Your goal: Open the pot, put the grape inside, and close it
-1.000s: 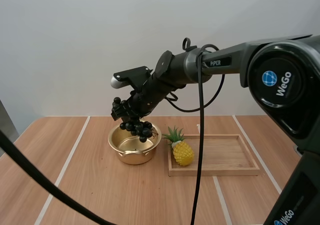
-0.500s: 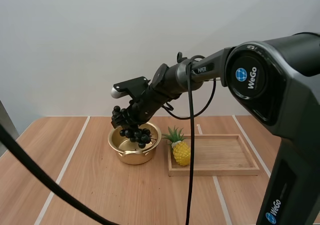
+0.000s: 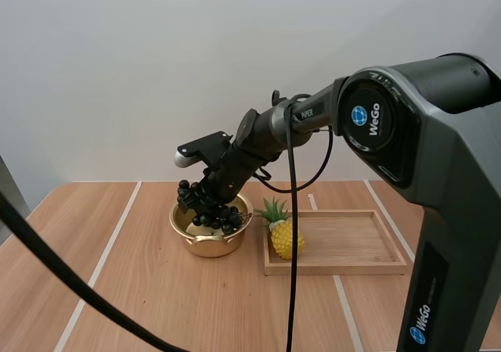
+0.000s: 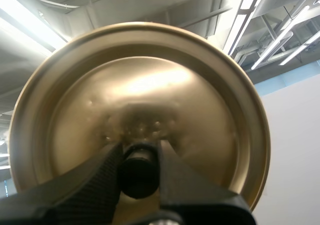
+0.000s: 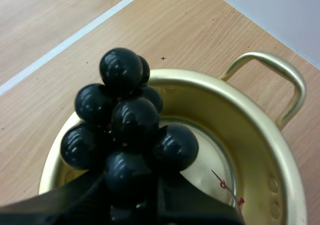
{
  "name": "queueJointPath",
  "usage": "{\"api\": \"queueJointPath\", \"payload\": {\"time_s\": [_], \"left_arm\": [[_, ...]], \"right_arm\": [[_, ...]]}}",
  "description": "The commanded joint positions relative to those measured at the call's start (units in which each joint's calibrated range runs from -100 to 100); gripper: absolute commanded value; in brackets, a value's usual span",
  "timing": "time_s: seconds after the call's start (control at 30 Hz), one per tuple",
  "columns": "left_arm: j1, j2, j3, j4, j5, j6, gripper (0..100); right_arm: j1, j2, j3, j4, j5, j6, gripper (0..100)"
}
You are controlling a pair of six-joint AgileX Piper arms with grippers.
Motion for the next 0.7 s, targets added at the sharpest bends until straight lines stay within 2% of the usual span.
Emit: {"api": "queueJointPath", "payload": {"time_s": [0.0, 0.27, 0.47, 0.67], "left_arm": [[-0.08, -0.06, -0.04, 0.86, -0.07, 0.04, 0], [-0.08, -0.03, -0.04, 0.97, -0.07, 0.04, 0], [-0.08, -0.03, -0.04, 0.97, -0.07, 0.04, 0], [-0.08, -0.03, -0.04, 1.37, -0.07, 0.04, 0]], "right_arm": [[0.01, 0.30, 0.18, -2.48, 2.93, 0.01, 0], [0.01, 3.88, 0.18, -9.72, 3.40, 4.27, 0], [0.01, 5.88, 0.18, -10.15, 1.80, 4.27, 0], [0.01, 8.07, 0.06, -15.01, -0.43, 7.64, 0]]}}
